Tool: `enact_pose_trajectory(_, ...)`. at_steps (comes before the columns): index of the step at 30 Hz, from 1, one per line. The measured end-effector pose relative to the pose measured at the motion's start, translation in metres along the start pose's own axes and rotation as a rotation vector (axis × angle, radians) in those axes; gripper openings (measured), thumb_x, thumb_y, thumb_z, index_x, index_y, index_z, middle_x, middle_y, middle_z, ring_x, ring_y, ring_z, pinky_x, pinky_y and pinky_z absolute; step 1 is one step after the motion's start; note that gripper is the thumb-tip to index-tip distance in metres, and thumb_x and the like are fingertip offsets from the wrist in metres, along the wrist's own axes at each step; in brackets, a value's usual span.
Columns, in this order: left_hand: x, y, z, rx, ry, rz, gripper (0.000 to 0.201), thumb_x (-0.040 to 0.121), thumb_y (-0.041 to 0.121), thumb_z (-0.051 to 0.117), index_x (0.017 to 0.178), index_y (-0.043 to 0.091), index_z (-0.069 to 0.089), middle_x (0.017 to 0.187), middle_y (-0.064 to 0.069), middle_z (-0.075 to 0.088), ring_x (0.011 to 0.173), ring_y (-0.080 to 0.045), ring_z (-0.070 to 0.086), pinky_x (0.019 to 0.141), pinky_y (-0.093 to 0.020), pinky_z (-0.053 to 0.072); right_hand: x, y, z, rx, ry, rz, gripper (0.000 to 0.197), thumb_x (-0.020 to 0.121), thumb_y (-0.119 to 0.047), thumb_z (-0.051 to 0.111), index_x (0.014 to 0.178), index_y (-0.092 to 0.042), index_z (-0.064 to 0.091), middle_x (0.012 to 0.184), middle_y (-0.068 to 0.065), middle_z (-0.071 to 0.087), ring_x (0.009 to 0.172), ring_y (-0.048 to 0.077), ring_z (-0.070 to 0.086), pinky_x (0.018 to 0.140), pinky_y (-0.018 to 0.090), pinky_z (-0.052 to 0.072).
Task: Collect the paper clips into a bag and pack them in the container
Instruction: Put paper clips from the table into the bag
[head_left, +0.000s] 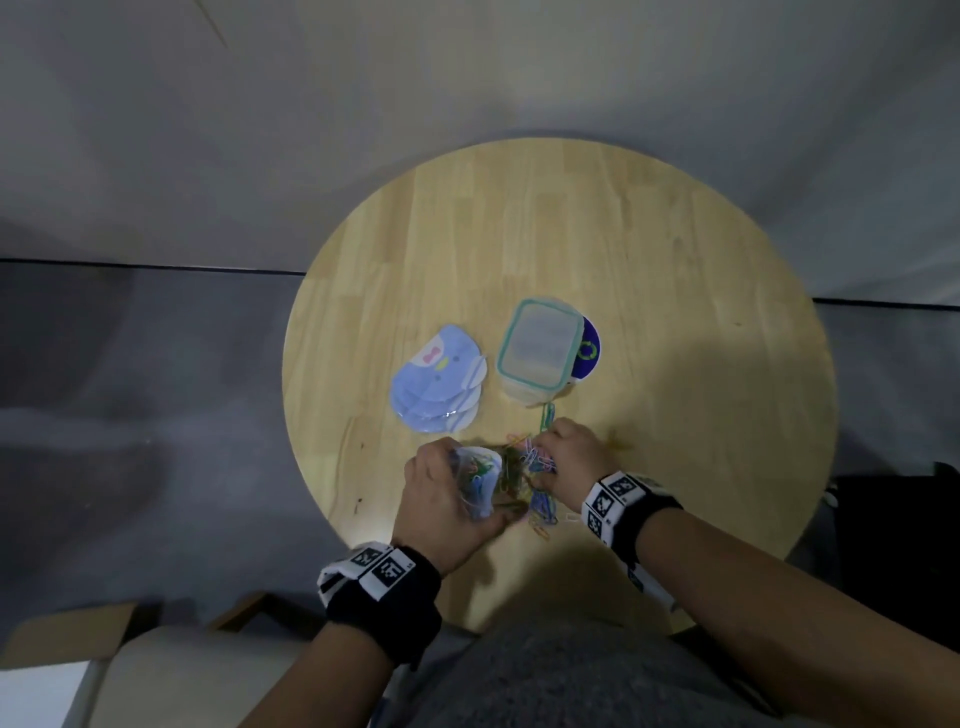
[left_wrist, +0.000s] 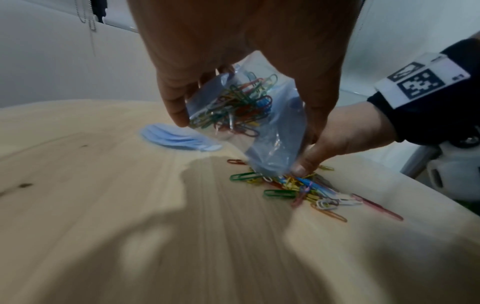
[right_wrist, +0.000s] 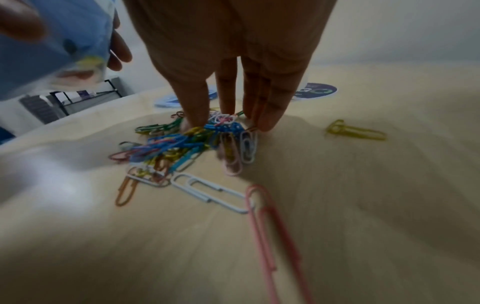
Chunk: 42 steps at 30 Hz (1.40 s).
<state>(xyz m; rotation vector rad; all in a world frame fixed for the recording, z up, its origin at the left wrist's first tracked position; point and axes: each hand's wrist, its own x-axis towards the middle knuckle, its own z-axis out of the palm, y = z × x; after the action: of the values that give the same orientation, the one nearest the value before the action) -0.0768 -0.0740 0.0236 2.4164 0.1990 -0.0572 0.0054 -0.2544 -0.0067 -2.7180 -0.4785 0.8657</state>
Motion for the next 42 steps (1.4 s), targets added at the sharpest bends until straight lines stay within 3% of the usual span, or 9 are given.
enact_pose_trajectory(4, 0.008, 0.006, -0.005, -0.077, 0.029, 0.029, 0.081, 0.049, 0.059, 0.070, 0.111, 0.020, 0.035, 0.102, -0.005, 0.043, 0.097, -0.022, 0.044, 0.081, -0.022, 0.033, -0.005, -0.001, 0.002, 0.016, 0.021, -0.020, 0.040, 0.081, -0.004, 0.058, 0.119, -0.016, 0.057, 0.116, 0.010, 0.056, 0.112, 0.030, 0.053, 0.089, 0.037, 0.045)
enact_pose_trajectory(12, 0.009, 0.019, -0.002, -0.130, 0.011, 0.026, 0.086, 0.048, 0.063, 0.071, 0.110, 0.009, 0.044, 0.102, -0.003, 0.044, 0.097, -0.017, 0.048, 0.084, -0.030, 0.045, -0.009, 0.007, 0.003, 0.263, 0.040, 0.151, 0.048, 0.075, 0.001, 0.061, 0.118, -0.021, 0.060, 0.115, 0.008, 0.065, 0.105, 0.026, 0.062, 0.088, 0.028, 0.049)
enact_pose_trajectory(15, 0.010, 0.015, -0.001, -0.092, 0.023, 0.018, 0.088, 0.046, 0.068, 0.068, 0.108, 0.009, 0.046, 0.099, -0.003, 0.044, 0.096, -0.021, 0.048, 0.081, -0.030, 0.042, -0.008, 0.009, 0.001, 0.346, 0.087, 0.183, 0.032, 0.078, 0.003, 0.058, 0.102, -0.014, 0.070, 0.109, 0.013, 0.063, 0.104, 0.031, 0.059, 0.086, 0.031, 0.047)
enact_pose_trajectory(19, 0.012, 0.015, -0.004, -0.060, 0.055, 0.033, 0.089, 0.045, 0.071, 0.065, 0.107, 0.011, 0.045, 0.098, 0.000, 0.040, 0.096, -0.022, 0.044, 0.081, -0.030, 0.038, -0.011, 0.010, -0.014, 0.574, 0.178, 0.202, 0.018, 0.071, 0.003, 0.068, 0.083, -0.010, 0.070, 0.088, 0.012, 0.068, 0.080, 0.025, 0.062, 0.071, 0.024, 0.048)
enact_pose_trajectory(25, 0.022, 0.015, 0.006, 0.009, -0.010, 0.000, 0.096, 0.043, 0.073, 0.069, 0.110, 0.010, 0.043, 0.099, 0.001, 0.041, 0.095, -0.020, 0.041, 0.083, -0.032, 0.039, -0.024, -0.007, -0.061, 1.040, 0.155, 0.123, 0.032, 0.069, 0.008, 0.074, 0.094, -0.009, 0.065, 0.062, 0.008, 0.059, 0.062, 0.013, 0.057, 0.065, 0.026, 0.049)
enact_pose_trajectory(29, 0.026, 0.018, 0.015, 0.059, -0.052, -0.014, 0.096, 0.043, 0.077, 0.069, 0.110, 0.013, 0.042, 0.100, -0.001, 0.045, 0.094, -0.022, 0.042, 0.080, -0.035, 0.040, -0.030, -0.022, -0.083, 1.204, 0.254, 0.098, 0.031, 0.071, 0.007, 0.073, 0.096, -0.011, 0.064, 0.067, 0.014, 0.063, 0.062, 0.012, 0.062, 0.059, 0.020, 0.052)
enact_pose_trajectory(35, 0.033, 0.040, 0.017, 0.019, -0.007, -0.004, 0.094, 0.044, 0.074, 0.063, 0.109, 0.010, 0.041, 0.099, -0.004, 0.042, 0.094, -0.025, 0.041, 0.079, -0.036, 0.040, -0.028, -0.042, -0.082, 1.115, 0.404, 0.132, 0.024, 0.069, 0.004, 0.075, 0.076, -0.013, 0.059, 0.068, 0.013, 0.061, 0.058, 0.021, 0.058, 0.061, 0.036, 0.054)
enact_pose_trajectory(39, 0.038, 0.042, 0.018, -0.022, 0.045, 0.011, 0.086, 0.047, 0.065, 0.062, 0.110, 0.011, 0.039, 0.099, -0.009, 0.044, 0.092, -0.029, 0.043, 0.079, -0.043, 0.043, -0.034, -0.047, -0.081, 0.876, 0.428, 0.004, 0.008, 0.078, -0.007, 0.069, 0.085, -0.010, 0.071, 0.077, 0.008, 0.072, 0.074, 0.019, 0.069, 0.075, 0.030, 0.056)
enact_pose_trajectory(42, 0.038, 0.041, 0.016, -0.034, 0.059, 0.026, 0.085, 0.047, 0.065, 0.062, 0.111, 0.014, 0.037, 0.098, -0.011, 0.044, 0.091, -0.030, 0.043, 0.078, -0.042, 0.041, -0.039, -0.043, -0.086, 0.784, 0.445, -0.080, 0.012, 0.083, -0.008, 0.063, 0.089, -0.010, 0.073, 0.081, 0.004, 0.074, 0.076, 0.017, 0.069, 0.074, 0.026, 0.054)
